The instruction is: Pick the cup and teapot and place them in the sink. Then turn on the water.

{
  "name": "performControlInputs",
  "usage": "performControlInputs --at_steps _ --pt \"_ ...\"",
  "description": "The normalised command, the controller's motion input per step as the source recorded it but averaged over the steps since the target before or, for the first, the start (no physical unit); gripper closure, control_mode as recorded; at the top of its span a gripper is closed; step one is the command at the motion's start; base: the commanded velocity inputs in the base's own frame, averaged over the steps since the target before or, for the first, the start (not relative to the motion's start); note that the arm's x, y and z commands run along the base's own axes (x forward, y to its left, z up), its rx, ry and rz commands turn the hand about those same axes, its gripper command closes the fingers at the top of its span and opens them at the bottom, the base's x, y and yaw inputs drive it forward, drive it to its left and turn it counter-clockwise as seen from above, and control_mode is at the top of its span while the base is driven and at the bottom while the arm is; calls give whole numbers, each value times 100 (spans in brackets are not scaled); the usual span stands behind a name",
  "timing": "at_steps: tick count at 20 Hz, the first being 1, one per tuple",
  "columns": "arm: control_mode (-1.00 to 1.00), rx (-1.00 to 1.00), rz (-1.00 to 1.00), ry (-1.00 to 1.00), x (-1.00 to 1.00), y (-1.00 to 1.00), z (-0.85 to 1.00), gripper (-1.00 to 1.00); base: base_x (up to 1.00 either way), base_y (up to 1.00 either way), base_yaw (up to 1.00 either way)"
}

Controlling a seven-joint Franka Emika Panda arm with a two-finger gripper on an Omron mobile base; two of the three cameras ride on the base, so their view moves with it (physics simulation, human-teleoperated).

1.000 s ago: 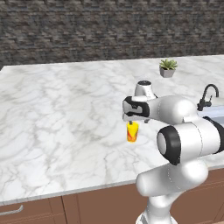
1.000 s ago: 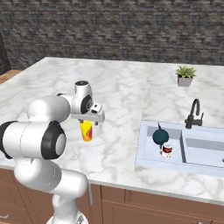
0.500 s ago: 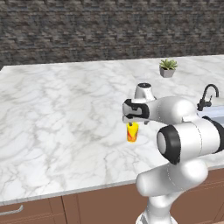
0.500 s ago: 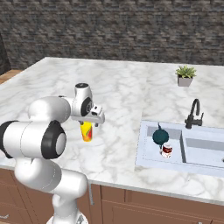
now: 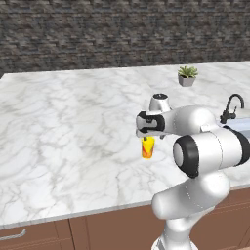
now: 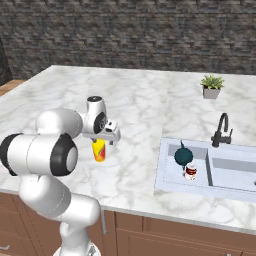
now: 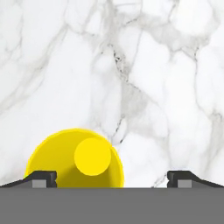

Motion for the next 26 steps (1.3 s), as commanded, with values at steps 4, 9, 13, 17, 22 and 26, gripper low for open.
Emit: performControlInputs --at_steps 4,9,13,17,22,26 --pt "-100 0 0 0 2 0 -16 -100 0 0 0" --pt "-100 0 1 0 0 0 -12 -100 0 0 0" --pt "-100 0 0 0 0 0 -14 -100 0 0 0" --pt "-100 0 0 0 0 0 -14 -100 0 0 0" --pt "-100 0 0 0 0 0 -5 -100 0 0 0" --pt "-100 0 0 0 0 0 -5 -100 0 0 0"
